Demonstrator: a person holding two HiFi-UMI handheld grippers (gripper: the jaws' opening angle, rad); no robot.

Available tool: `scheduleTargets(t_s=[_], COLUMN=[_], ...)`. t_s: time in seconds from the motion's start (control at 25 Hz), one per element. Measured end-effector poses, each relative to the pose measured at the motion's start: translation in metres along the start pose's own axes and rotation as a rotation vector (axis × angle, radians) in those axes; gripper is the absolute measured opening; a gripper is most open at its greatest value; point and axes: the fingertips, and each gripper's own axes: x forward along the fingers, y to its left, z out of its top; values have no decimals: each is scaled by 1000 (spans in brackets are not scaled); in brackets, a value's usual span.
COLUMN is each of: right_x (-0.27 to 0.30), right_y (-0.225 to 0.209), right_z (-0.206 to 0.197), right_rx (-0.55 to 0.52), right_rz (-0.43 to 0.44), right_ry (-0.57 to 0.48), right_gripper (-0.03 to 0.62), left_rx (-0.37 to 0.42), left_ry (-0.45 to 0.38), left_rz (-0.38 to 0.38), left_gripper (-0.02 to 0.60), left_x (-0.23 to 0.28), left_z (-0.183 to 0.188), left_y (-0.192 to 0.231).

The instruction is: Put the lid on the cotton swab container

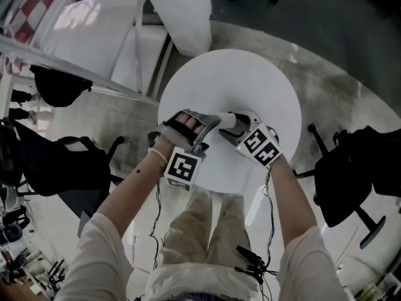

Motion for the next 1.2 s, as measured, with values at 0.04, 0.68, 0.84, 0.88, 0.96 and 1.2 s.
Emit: scheduleTargets(t_s=[0.04, 0.68, 0.84, 0.88, 0.96, 1.2], right_x=[0, 0, 0, 0, 0, 0], right_y=[0, 1, 0, 0, 0, 0], right_z=[0, 0, -1, 0, 0, 0], right_rx=[0, -1, -3, -3, -4, -3], right_rz=[0, 3, 3, 3, 1, 1], right_ry=[0, 2, 3, 4, 4, 5], right_gripper=[255, 255, 255, 255, 256, 256], left_rx=[8, -5, 0, 3, 19, 42], left_ry=[5, 11, 15, 16, 18, 22], left_rz=[8, 23, 34, 35, 38, 45], left_gripper=[407, 411, 411, 411, 411, 413], left_x=[1, 4, 6, 6, 7, 10], left_z=[0, 5, 4, 4, 3, 1], left_y=[0, -11, -11, -12, -14, -19])
